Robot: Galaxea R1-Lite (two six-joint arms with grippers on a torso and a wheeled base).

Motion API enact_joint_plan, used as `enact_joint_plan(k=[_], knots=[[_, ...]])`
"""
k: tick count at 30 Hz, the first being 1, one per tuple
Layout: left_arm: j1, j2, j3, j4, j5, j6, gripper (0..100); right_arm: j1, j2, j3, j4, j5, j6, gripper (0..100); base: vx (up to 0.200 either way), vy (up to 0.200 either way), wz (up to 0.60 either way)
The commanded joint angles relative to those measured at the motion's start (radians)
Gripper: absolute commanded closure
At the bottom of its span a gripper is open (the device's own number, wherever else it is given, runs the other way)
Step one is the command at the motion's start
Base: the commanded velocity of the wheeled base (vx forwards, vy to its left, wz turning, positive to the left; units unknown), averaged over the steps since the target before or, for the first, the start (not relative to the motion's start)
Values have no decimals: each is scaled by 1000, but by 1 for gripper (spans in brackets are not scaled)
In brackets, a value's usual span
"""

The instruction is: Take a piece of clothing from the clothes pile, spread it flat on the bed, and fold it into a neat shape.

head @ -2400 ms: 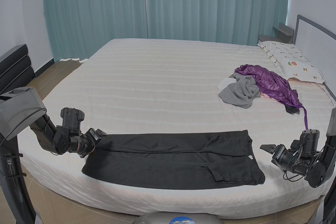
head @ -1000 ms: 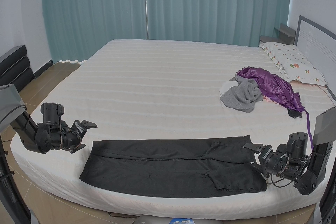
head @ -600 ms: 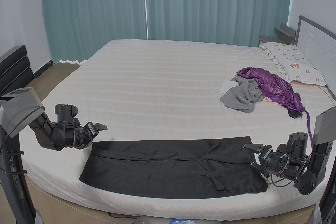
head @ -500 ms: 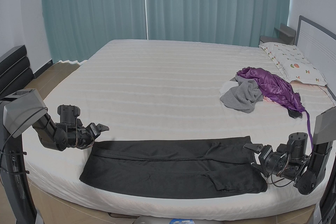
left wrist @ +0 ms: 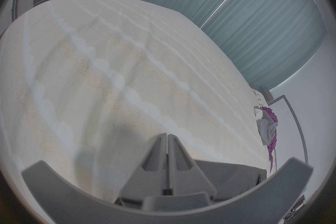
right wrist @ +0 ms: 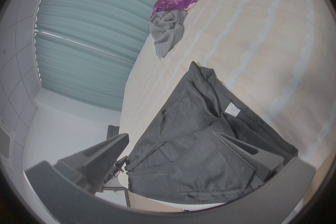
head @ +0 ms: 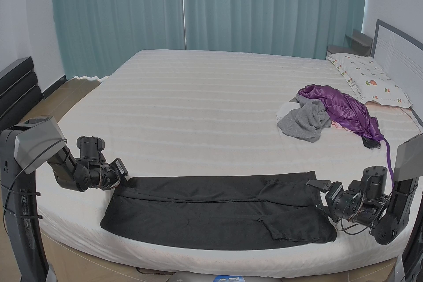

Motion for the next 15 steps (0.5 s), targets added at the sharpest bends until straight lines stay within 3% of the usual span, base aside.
enact_joint_plan(k=[1, 12, 15], knots=[[5, 5, -4, -2, 2, -4, 100, -1, 3, -10, 0, -1, -6, 0, 0, 0, 0], [29, -3, 5, -69, 2, -70, 100, 8, 68, -149, 61, -2, -44, 0, 0, 0, 0], [29, 0, 5, -78, 2, -73, 100, 0, 83, -214, 124, -2, -97, 0, 0, 0, 0]])
